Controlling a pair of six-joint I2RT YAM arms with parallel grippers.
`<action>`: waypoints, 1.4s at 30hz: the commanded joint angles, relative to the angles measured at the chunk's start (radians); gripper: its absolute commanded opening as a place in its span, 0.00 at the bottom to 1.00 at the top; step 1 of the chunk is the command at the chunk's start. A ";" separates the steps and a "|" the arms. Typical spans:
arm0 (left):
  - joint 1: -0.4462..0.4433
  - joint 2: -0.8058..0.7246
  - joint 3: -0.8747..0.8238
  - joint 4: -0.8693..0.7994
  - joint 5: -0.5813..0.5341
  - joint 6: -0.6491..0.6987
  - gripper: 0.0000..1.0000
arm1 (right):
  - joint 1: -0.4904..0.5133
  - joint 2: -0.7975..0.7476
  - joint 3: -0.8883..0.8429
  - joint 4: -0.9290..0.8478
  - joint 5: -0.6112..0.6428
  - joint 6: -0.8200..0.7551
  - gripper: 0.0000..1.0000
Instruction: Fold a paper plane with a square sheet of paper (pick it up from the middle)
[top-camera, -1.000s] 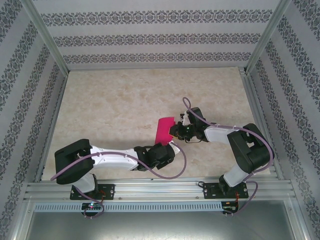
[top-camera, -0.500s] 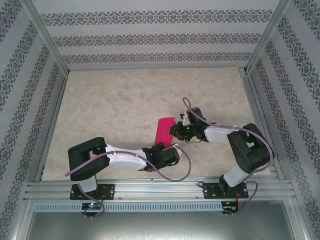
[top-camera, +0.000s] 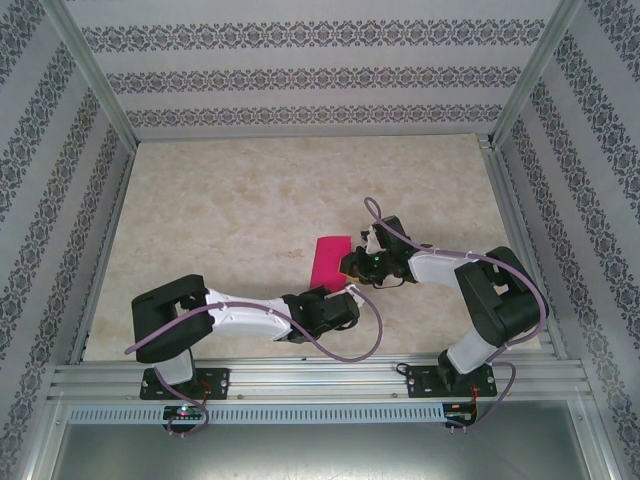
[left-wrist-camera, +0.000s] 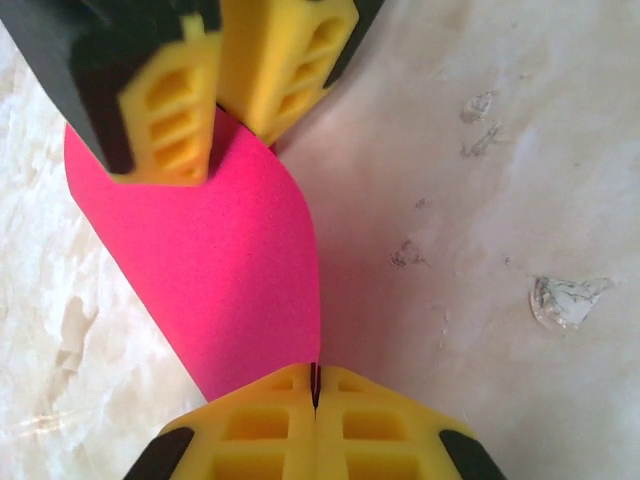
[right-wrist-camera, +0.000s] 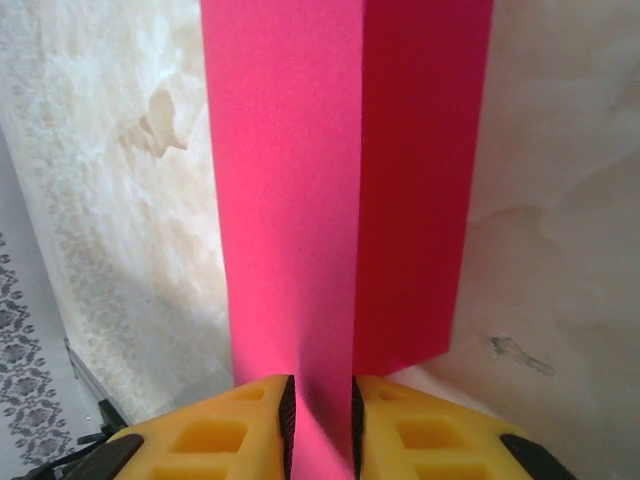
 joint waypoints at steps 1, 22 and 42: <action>-0.004 -0.043 0.005 -0.007 0.027 -0.020 0.00 | -0.013 -0.016 0.023 -0.043 0.024 -0.041 0.25; 0.375 -0.010 0.044 0.002 1.000 -0.294 0.00 | -0.085 -0.297 -0.020 -0.141 0.118 -0.128 0.26; 0.480 0.030 0.002 0.096 1.146 -0.417 0.02 | -0.039 0.207 0.240 -0.130 0.049 -0.212 0.12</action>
